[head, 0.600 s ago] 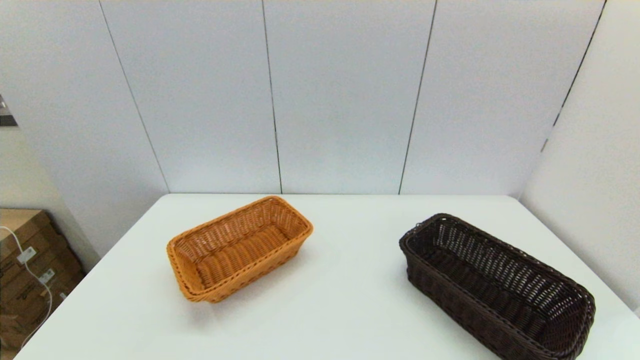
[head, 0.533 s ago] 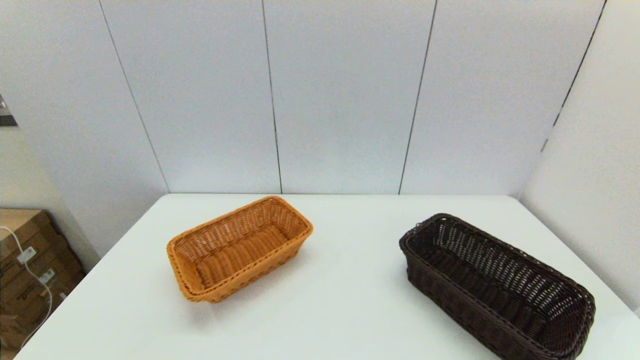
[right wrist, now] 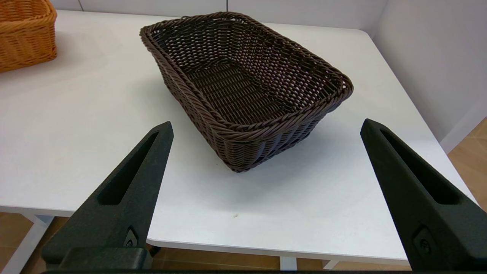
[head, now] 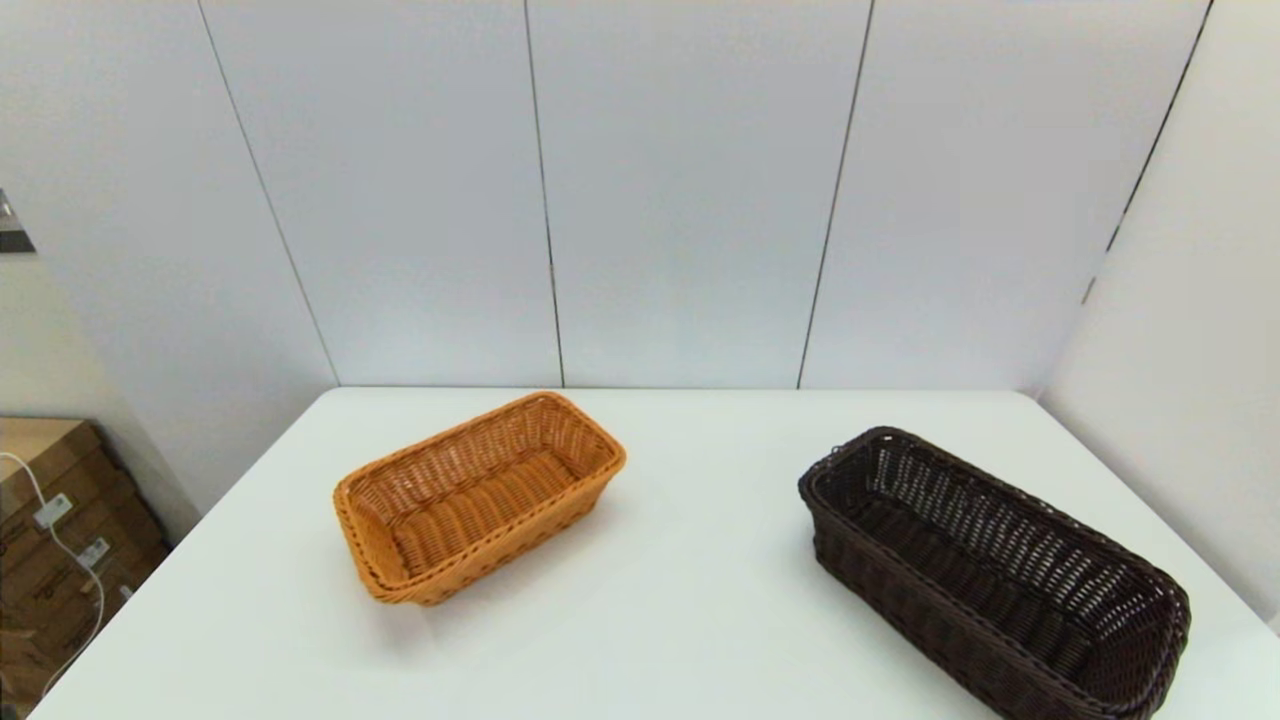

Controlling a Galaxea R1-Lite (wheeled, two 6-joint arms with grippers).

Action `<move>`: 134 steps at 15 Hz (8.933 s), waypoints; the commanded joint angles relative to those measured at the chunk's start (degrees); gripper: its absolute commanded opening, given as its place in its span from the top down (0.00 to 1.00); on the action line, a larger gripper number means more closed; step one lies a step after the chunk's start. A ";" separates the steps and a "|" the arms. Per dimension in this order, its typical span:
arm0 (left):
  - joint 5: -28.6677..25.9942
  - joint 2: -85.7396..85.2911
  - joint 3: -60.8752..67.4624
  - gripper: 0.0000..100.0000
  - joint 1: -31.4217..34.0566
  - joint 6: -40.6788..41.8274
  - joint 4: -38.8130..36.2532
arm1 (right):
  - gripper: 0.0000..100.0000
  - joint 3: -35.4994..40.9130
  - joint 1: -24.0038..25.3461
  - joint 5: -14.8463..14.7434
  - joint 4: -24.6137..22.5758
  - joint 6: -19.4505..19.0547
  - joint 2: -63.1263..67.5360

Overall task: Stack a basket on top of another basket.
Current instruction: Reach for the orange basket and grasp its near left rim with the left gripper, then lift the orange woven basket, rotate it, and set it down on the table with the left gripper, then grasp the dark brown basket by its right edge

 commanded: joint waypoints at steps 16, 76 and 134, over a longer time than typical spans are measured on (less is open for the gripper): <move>4.49 87.56 -37.66 0.00 -4.79 -46.01 11.61 | 0.00 0.01 0.01 -0.08 0.16 0.24 0.09; -15.37 89.84 -39.60 1.00 -25.44 -27.64 15.92 | 0.00 0.01 0.01 -0.08 0.16 0.06 0.09; 11.96 32.19 -23.95 0.00 -22.28 -22.90 36.92 | 0.00 0.01 0.01 -0.08 0.16 0.15 0.09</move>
